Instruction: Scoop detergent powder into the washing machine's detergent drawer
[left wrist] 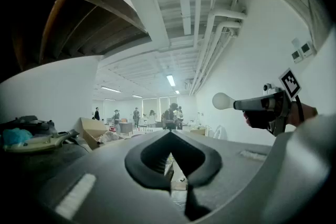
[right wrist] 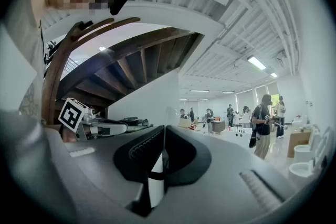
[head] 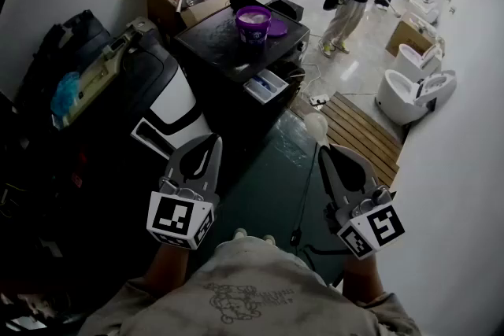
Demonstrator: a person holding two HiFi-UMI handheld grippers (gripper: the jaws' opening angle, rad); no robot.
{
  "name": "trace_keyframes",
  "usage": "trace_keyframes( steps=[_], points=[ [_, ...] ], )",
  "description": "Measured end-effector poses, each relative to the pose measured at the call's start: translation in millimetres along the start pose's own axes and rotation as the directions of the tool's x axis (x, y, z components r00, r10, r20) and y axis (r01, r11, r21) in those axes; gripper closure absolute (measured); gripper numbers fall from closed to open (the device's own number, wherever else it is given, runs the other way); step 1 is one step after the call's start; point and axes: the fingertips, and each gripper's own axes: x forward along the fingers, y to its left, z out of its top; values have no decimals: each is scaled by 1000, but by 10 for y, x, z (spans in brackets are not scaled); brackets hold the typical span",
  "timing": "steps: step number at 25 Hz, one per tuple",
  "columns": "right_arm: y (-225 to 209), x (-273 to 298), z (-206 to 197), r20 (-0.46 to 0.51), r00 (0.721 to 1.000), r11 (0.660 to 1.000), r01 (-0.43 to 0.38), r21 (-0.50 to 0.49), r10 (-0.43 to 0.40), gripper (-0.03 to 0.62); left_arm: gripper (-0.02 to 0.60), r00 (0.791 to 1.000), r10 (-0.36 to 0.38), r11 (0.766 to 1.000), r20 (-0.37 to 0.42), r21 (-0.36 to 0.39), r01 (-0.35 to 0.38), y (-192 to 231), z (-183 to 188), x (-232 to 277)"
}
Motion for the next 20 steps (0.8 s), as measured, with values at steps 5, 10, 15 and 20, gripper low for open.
trace_keyframes(
  steps=[5,10,15,20],
  points=[
    [-92,-112,32,28,1000,998,6,63,-8,557,581,1000,8,1000,-14,-8,-8,-104,23,-13],
    [-141,-213,-54,7,1000,997,-5,72,5,557,581,1000,4,1000,-23,-7,-4,-250,22,-32],
    [-185,-333,-103,-4,1000,997,-23,75,24,557,581,999,6,1000,-39,9,-6,-435,-5,-29],
    [-254,-524,-206,-17,999,997,-30,72,31,557,581,999,4,1000,-48,13,-3,-655,-96,-60]
  ],
)
